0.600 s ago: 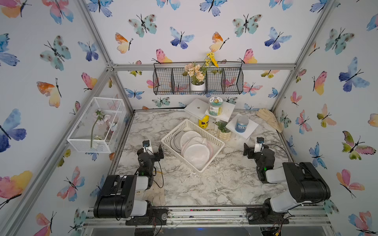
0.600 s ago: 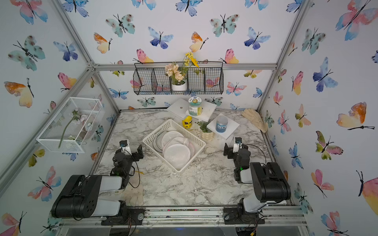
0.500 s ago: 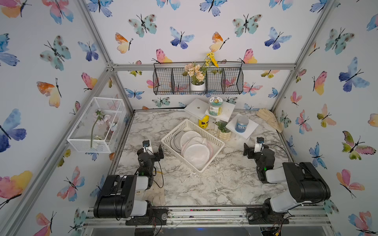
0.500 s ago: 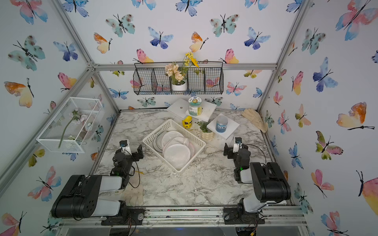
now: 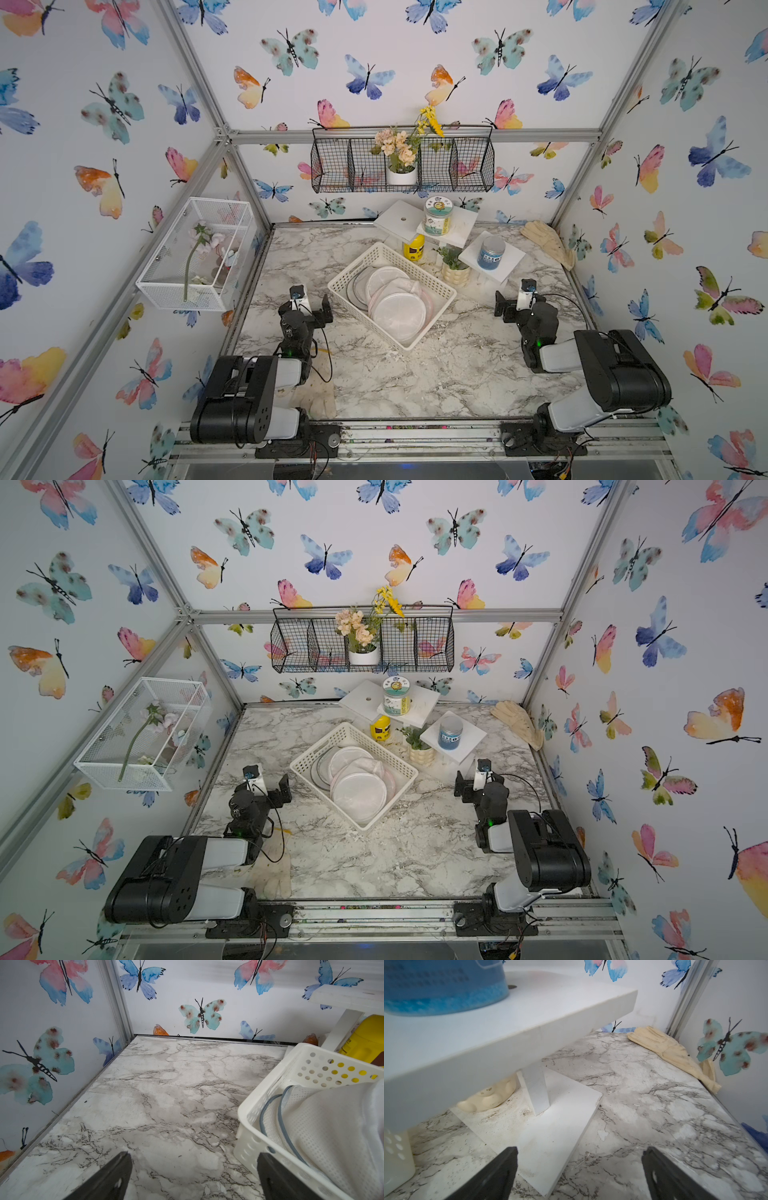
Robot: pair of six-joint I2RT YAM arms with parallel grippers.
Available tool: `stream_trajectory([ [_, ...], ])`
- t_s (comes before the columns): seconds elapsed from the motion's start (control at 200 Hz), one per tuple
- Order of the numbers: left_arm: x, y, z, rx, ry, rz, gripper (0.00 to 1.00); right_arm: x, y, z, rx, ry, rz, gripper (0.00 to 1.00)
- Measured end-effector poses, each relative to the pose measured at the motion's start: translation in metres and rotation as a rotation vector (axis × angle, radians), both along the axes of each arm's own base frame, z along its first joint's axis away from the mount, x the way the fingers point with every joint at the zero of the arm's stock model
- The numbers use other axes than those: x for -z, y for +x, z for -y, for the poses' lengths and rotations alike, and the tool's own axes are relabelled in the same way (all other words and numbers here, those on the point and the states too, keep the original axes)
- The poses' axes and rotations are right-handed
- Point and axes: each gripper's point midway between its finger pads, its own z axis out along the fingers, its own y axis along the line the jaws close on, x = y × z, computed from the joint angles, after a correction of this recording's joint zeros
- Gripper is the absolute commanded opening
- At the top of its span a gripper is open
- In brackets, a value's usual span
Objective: Turn the laundry bag inside out
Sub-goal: Pick up the laundry bag and place it in the bin.
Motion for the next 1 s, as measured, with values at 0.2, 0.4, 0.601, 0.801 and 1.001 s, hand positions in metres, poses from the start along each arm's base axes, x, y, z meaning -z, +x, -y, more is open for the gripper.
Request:
stream_trajectory([
  [0.2, -0.002, -0.001, 0.003, 0.020, 0.004, -0.004, 0.99, -0.003, 0.000, 0.000, 0.001, 0.001, 0.006, 0.98],
  [0.4, -0.049, -0.001, 0.007, 0.046, 0.011, 0.088, 0.99, -0.060, -0.010, 0.001, 0.002, 0.006, 0.130, 0.98],
  [0.601, -0.094, -0.011, 0.002, 0.019, 0.007, 0.169, 0.99, -0.114, -0.012, 0.014, 0.102, 0.168, 0.132, 0.98],
  [0.801, -0.133, -0.012, -0.021, -0.130, -0.065, 0.189, 0.99, -0.143, 0.000, 0.005, 0.097, 0.272, -0.036, 0.98],
  [1.001, -0.150, -0.012, -0.013, -0.104, -0.158, 0.118, 0.99, -0.122, -0.043, -0.015, 0.007, 0.347, -0.172, 0.87],
])
